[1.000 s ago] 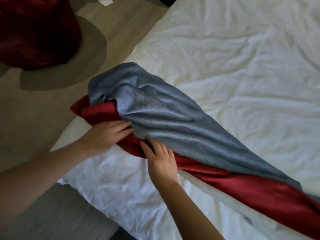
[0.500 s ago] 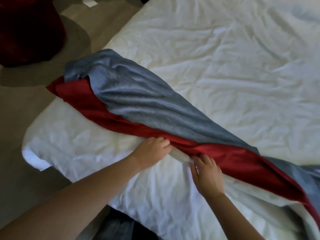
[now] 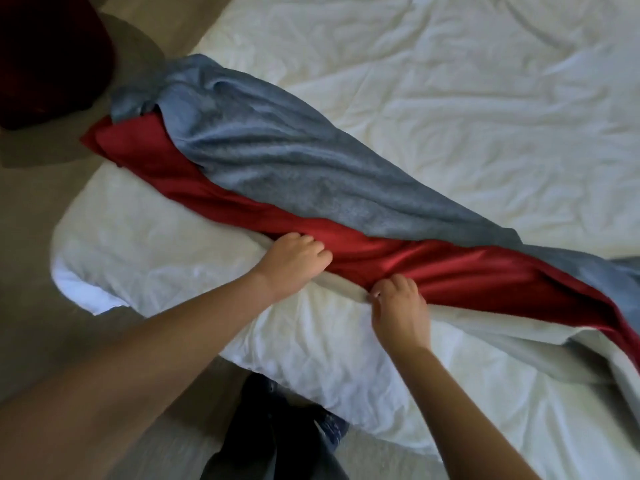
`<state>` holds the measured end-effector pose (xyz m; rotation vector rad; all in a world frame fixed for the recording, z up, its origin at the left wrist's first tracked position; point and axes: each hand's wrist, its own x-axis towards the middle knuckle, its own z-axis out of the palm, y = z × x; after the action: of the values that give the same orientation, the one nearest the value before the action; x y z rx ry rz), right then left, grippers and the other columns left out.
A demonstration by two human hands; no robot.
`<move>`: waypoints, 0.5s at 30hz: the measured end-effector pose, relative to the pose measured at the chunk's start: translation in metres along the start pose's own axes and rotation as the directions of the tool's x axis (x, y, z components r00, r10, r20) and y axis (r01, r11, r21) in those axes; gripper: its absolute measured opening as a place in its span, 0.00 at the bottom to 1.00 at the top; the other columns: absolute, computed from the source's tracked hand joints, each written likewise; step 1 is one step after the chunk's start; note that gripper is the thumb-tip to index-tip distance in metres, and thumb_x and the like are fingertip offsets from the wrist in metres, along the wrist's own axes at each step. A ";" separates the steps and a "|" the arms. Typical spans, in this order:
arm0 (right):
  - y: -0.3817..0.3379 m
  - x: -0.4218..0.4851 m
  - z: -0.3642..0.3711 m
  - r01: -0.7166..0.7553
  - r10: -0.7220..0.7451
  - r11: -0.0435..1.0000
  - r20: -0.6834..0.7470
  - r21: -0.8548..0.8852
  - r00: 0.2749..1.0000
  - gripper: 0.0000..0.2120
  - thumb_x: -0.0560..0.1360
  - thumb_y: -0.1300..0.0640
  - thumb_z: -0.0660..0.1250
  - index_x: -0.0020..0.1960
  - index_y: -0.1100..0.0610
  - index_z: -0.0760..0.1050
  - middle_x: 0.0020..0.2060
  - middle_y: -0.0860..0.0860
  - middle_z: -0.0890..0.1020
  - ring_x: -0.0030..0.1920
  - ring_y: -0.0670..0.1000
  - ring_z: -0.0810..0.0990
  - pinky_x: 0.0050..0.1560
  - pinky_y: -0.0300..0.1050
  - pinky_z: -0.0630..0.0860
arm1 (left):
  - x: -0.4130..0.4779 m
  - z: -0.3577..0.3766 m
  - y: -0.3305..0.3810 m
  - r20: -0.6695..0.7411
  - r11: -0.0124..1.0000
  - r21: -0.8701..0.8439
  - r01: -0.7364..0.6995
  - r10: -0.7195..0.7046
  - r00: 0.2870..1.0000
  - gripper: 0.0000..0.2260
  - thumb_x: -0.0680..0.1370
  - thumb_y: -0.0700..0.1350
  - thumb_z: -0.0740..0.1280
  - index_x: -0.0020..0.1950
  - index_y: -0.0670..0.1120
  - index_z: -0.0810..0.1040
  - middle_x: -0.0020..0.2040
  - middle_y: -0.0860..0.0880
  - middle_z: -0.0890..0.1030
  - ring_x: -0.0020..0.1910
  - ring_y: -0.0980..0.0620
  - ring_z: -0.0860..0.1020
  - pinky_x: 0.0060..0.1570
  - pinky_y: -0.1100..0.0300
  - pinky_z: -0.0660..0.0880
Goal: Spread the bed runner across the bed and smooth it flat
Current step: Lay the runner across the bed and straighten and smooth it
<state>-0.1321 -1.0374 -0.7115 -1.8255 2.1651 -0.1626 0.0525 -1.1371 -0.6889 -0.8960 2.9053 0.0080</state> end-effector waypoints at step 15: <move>-0.066 -0.096 0.029 0.033 -0.013 0.985 -0.120 0.169 0.993 0.11 0.62 0.67 0.76 0.37 0.56 0.77 0.33 0.50 0.77 0.33 0.53 0.76 0.33 0.46 0.75 | -0.106 0.010 -0.032 -0.033 0.994 -0.106 -0.023 0.020 0.999 0.09 0.67 0.35 0.62 0.41 0.44 0.81 0.34 0.48 0.77 0.31 0.48 0.76 0.25 0.56 0.72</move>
<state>-0.0473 -0.9531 -0.7052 -1.7854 2.1343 -0.4590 0.1586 -1.1043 -0.6879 -0.8884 2.9687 0.1528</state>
